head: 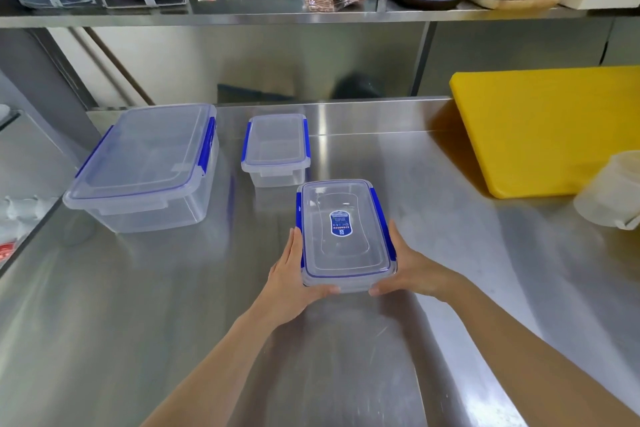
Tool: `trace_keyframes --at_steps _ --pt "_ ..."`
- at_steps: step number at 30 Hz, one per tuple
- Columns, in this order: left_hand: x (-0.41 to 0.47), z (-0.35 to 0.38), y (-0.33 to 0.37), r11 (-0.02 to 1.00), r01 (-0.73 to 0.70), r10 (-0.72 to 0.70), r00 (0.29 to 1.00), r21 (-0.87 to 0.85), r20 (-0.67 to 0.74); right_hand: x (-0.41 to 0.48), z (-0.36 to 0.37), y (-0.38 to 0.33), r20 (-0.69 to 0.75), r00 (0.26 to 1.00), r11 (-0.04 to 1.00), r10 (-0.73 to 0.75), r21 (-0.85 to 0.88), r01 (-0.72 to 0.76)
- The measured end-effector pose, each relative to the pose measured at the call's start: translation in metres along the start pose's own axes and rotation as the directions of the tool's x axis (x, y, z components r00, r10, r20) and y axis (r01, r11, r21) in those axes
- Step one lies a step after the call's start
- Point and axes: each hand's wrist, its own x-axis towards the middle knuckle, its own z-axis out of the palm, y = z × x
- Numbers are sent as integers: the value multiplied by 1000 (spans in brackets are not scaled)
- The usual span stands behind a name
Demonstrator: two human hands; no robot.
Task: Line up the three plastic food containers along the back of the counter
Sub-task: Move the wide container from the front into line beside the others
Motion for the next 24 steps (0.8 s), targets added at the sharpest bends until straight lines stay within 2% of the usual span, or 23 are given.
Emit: trace_keyframes --at_steps 4,9,14,16,20,24 --pt "18 -1 8 1000 -2 2 1000 -16 1 4 -8 -8 -63 995 997 -78 18 79" --pt "51 2 24 996 -6 23 982 91 -190 19 -26 -18 -207 974 996 -92 -23 89" --pt "94 6 35 960 -1 88 951 281 -297 54 -51 -22 -393 913 994 -108 -23 108" --pt "112 7 38 916 -14 148 941 401 -305 73 -63 -21 -462 880 994 -112 -60 96" --pt "148 8 38 873 -51 228 921 484 -314 109 -84 -21 -530 833 984 -158 -154 89" --pt "180 8 34 860 1 98 981 511 -166 140 -96 -24 -592 776 966 -218 -245 84"
